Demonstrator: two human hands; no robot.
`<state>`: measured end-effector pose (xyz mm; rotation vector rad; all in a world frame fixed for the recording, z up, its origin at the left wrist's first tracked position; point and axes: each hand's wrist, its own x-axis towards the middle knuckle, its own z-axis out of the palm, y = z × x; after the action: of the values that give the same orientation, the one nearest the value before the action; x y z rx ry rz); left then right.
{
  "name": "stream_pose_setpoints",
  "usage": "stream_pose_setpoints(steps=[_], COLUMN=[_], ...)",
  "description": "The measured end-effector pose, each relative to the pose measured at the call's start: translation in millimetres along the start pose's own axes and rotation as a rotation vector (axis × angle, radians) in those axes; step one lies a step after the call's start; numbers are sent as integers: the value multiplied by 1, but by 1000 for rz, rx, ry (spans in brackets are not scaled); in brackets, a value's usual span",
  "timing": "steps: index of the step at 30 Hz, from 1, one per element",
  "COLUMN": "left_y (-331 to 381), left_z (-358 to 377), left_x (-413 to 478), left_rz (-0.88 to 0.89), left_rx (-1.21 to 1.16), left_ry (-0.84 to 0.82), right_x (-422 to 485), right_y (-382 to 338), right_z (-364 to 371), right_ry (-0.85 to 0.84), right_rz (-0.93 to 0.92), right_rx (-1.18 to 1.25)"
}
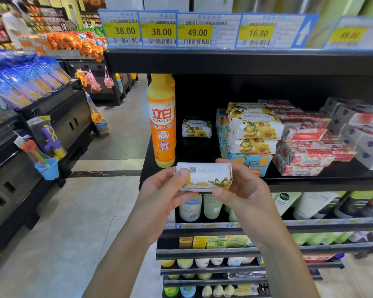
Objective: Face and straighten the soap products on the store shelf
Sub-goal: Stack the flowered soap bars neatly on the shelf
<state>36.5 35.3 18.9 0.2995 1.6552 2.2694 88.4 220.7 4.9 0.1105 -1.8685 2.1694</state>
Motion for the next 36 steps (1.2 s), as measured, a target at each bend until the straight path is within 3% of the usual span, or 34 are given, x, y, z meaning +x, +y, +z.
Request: stream_pose_setpoints(steps=[11, 29, 36], left_y=[-10, -10, -11], left_z=[4, -1, -3], left_x=[3, 5, 11], left_rz=[80, -66, -88], left_rx=[-41, -80, 22], left_ry=[96, 11, -11], right_x=[5, 10, 8], right_y=[-4, 10, 13], right_z=[7, -4, -6], right_ry=[88, 43, 12], right_rz=[213, 129, 106], right_rx=[89, 75, 21])
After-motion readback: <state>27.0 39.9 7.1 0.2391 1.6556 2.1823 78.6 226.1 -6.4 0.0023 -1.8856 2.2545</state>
